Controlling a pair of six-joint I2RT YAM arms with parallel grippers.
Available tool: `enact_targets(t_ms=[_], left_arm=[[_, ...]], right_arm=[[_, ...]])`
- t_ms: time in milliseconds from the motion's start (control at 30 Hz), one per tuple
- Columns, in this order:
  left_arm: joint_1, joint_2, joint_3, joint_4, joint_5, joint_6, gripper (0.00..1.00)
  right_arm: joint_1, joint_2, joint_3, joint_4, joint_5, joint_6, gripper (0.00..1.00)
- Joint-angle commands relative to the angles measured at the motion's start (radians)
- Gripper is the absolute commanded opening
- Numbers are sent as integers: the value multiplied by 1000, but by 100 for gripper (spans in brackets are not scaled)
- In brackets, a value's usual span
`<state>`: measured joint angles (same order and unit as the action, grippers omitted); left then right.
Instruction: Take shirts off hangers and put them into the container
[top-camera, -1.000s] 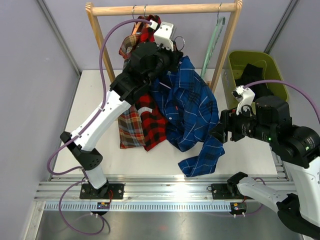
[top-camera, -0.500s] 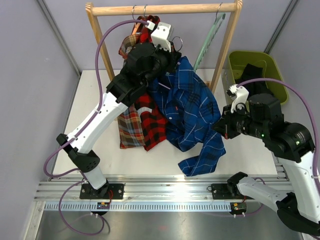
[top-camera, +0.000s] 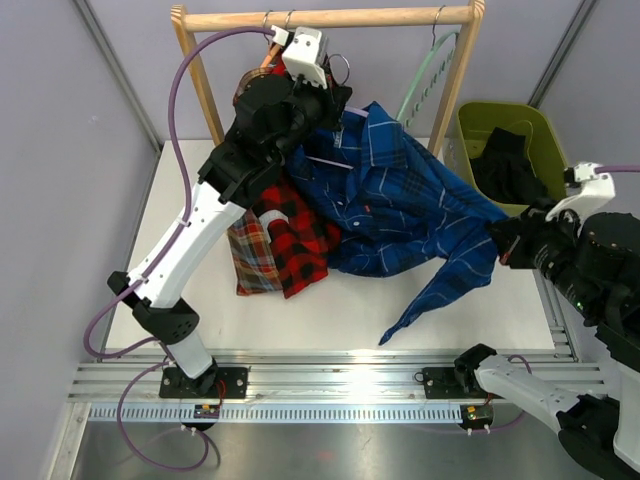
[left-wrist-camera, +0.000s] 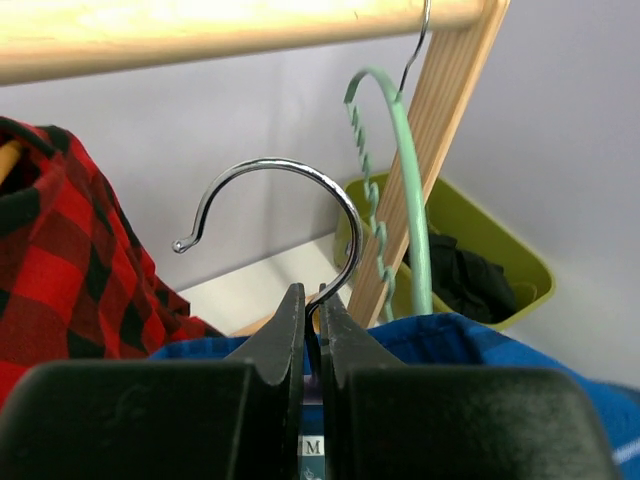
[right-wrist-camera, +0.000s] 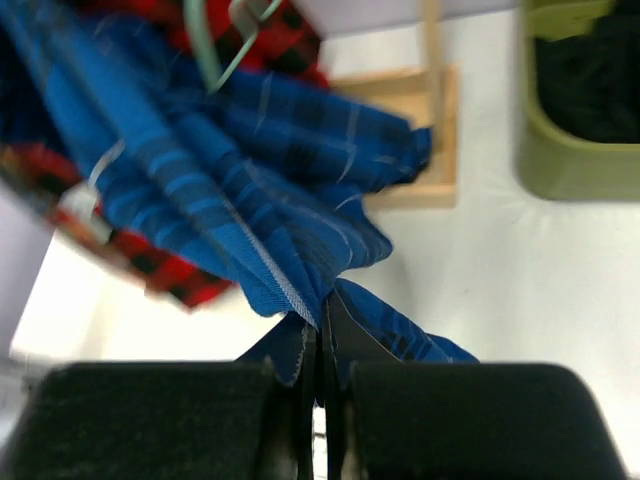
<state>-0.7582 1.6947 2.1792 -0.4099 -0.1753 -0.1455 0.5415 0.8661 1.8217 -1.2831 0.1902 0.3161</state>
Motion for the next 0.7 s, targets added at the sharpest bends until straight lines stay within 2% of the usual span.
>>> enact_targets(t_ms=[0, 333, 500, 667], left_arm=[[118, -93, 13, 138, -173, 93, 0], [161, -305, -157, 287, -277, 109, 0], [163, -371, -190, 273, -302, 130, 0], [163, -440, -306, 240, -274, 71, 0]], right_arm=[[-3, -13, 76, -330, 473, 168, 0], [-3, -88, 74, -340, 748, 320, 0], [-3, -134, 108, -338, 836, 354, 0], [-3, -171, 103, -296, 890, 371, 0]])
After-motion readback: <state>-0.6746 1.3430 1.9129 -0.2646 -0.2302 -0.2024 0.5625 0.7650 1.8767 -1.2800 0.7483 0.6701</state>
